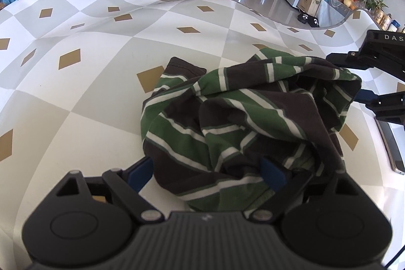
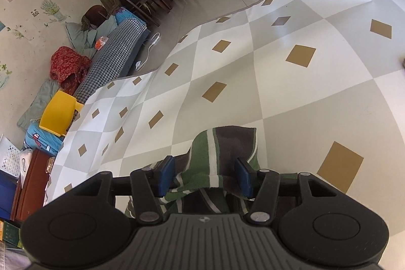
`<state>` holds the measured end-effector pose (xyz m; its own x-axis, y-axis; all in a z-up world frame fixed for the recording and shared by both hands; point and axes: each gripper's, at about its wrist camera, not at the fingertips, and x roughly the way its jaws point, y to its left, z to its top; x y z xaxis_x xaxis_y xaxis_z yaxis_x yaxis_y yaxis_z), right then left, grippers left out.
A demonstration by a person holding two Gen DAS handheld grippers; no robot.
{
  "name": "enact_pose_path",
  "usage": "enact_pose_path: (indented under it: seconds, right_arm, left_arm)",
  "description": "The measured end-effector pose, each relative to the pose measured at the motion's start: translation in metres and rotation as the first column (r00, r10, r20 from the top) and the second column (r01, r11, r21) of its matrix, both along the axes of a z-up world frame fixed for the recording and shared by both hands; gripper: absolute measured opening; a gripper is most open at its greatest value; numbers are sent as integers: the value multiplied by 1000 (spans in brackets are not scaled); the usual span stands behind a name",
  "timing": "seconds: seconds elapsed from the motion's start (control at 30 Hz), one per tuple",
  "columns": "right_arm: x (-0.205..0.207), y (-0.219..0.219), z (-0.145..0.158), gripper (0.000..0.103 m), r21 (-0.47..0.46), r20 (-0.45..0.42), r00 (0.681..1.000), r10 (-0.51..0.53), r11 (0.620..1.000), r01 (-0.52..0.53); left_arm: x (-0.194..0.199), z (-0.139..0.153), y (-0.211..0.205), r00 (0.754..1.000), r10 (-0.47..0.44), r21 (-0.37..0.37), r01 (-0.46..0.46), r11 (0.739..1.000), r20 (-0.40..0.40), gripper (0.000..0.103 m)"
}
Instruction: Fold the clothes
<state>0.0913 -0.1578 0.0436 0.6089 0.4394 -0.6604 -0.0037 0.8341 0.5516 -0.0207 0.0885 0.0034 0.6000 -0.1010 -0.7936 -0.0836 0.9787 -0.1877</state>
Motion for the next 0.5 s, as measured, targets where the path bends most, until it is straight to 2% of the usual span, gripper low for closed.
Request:
enact_pose_path:
  seconds: [0.27,0.33,0.43,0.5]
  right_arm:
    - [-1,11,-11,51,-24,-15,999,39,999,-40]
    - [-1,14,-14,48,-36,-19,999,51,998,-51]
    - [-3,16,-14,37,-41,-21,997,70,997,-71]
    - [-4,17,-14,24,-43,-20,996,83,996,-84]
  left_arm:
    - [-1,-4,-6,1000,-23,15,23,1000,-8,92]
    - [-1,-4,-7,1000,-25,14,25,1000,-9,92]
    - [-2,-3,-8,1000,-31,18,31,999,0,93]
    - [-3,-1,-10,999,-38,22,38,999,11,93]
